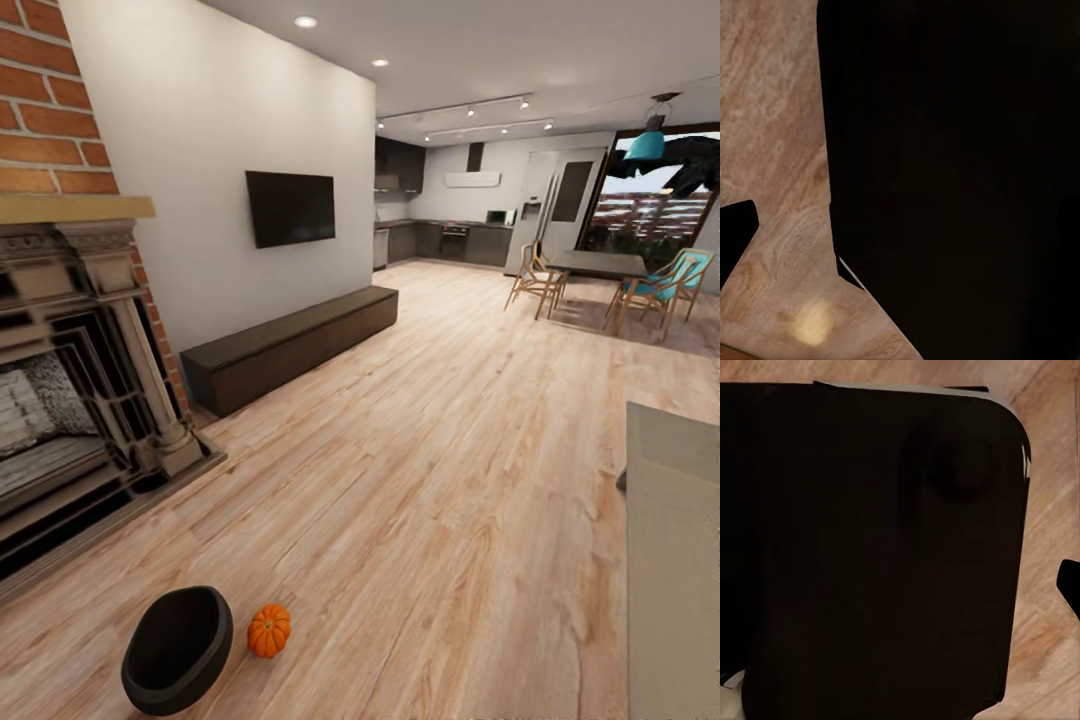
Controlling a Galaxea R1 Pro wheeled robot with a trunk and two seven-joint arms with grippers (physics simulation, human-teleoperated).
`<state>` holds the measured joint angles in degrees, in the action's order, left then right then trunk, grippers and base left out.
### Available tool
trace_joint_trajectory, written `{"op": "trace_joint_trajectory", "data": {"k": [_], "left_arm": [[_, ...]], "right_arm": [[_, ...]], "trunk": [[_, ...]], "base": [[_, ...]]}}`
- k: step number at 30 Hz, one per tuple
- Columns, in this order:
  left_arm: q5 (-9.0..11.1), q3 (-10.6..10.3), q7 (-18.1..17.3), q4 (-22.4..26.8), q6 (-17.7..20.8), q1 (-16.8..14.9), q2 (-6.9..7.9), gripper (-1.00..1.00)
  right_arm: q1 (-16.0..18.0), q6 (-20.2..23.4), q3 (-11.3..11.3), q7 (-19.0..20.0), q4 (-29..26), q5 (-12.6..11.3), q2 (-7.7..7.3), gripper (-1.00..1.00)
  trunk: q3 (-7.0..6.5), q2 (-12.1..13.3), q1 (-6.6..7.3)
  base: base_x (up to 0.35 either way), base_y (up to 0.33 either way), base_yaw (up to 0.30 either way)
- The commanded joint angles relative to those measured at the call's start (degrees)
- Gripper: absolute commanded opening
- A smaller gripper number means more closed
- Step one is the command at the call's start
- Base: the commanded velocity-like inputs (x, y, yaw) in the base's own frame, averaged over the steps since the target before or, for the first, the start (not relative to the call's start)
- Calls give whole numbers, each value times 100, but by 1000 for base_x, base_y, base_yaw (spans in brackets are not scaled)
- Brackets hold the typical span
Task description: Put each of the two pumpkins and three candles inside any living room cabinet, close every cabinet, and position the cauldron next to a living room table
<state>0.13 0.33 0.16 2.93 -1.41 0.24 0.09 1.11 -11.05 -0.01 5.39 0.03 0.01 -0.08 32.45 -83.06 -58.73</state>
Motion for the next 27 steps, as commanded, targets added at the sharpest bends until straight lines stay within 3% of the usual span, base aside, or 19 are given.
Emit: {"op": "trace_joint_trajectory", "data": {"k": [1, 10, 18, 27], "left_arm": [[2, 2, 2, 7, -9, 3, 0, 100], [-4, 2, 2, 14, -14, 3, 23, 100], [-4, 1, 2, 6, -318, 3, 26, 100], [-5, 2, 2, 6, -359, 3, 32, 100]], "right_arm": [[3, -90, -1, 15, 6, -1, -1, 100], [3, -235, 0, 15, 6, -1, -1, 100], [3, -240, 2, 15, 6, 6, -1, 100], [3, -240, 1, 15, 6, 8, -1, 100]], "trunk": [[5, -2, 0], [7, -2, 0], [7, -2, 0], [7, -2, 0]], "base": [[0, 58, -30], [90, 139, -20], [48, 30, -255], [1, 1, -288]]}}
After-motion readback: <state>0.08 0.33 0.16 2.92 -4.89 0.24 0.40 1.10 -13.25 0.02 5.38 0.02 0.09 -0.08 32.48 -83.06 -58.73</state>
